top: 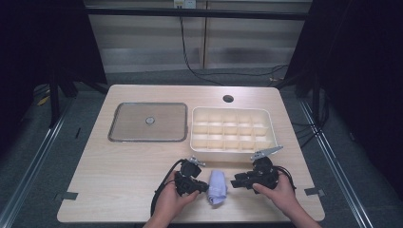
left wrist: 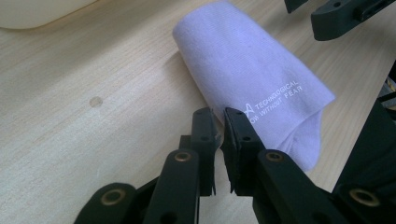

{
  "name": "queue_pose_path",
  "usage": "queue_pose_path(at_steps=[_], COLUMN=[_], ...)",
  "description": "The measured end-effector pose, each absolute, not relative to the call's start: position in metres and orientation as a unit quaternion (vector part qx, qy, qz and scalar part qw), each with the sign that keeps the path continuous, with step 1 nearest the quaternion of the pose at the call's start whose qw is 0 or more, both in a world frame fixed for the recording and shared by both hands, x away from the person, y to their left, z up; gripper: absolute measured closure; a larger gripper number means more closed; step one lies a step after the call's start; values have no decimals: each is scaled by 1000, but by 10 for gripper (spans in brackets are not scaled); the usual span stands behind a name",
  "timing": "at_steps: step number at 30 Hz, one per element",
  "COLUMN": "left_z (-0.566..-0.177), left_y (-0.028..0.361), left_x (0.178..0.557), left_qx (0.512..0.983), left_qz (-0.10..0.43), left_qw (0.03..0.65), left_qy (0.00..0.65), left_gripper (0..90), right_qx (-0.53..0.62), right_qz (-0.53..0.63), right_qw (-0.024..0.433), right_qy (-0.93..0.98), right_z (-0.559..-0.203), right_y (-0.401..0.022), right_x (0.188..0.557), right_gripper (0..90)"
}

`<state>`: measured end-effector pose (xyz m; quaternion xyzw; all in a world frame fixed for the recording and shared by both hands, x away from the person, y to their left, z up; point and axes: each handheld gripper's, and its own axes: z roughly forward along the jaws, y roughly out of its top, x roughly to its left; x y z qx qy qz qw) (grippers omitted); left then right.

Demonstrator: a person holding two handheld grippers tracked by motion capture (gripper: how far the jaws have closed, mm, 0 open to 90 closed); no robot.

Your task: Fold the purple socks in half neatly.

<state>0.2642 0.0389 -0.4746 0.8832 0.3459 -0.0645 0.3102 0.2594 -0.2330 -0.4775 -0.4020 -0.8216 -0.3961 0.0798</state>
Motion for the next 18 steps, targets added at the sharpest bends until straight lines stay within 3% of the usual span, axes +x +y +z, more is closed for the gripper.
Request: queue_pose_path(at_steps=[18], left_z=[-474], left_y=[31], left_x=[259], left_qx=[883], left_qz=[-63], left_qw=[318], left_qy=[339], left_gripper=[830], right_qx=[-484], right_qz=[-377], right_qw=[179], right_qy=[-769], right_z=[-484], right_y=[-224], right_x=[267], right_gripper=[550])
